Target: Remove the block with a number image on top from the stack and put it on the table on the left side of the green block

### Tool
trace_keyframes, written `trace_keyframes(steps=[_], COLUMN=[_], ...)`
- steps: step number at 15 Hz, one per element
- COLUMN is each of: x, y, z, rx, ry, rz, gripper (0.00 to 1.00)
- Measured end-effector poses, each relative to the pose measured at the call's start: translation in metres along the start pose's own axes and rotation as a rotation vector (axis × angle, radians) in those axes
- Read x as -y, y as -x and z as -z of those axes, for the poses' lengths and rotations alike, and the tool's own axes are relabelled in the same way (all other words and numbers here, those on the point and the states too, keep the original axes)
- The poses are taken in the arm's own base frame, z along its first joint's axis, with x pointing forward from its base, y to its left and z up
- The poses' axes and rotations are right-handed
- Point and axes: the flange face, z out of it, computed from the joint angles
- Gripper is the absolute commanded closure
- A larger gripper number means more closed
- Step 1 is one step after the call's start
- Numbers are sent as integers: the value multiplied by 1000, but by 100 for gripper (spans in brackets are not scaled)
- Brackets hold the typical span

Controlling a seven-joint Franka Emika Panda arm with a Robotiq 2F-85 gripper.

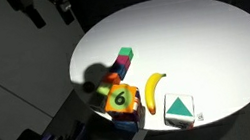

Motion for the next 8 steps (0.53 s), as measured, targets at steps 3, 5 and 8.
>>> trace_keyframes(steps=[3, 5, 8], x=[-4, -6, -9], y=[0, 2, 7], z=[-15, -27, -45], rx=[-28, -35, -26], ry=[13, 21, 37], rz=[31, 47, 64], gripper=[0, 0, 0])
